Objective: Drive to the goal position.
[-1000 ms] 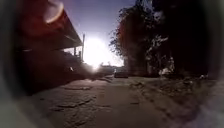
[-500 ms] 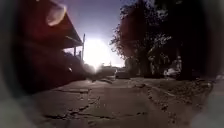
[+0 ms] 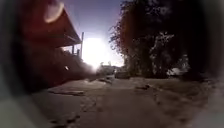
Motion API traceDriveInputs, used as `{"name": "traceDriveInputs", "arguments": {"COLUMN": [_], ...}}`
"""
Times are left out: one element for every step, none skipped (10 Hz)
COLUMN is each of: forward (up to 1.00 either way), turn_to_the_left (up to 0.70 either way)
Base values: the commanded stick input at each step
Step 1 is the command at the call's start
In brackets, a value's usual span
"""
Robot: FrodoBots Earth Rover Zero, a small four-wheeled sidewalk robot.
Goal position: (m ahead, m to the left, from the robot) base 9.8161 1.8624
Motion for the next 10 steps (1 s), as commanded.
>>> {"name": "traceDriveInputs", "arguments": {"forward": [1.00, 1.00, 1.00, 1.00, 1.00, 1.00, 1.00, 1.00, 1.00, 1.00], "turn_to_the_left": [0.10, 0.16, 0.16, 0.16, 0.07, 0.02, 0.00, 0.00, 0.00, 0.00]}}
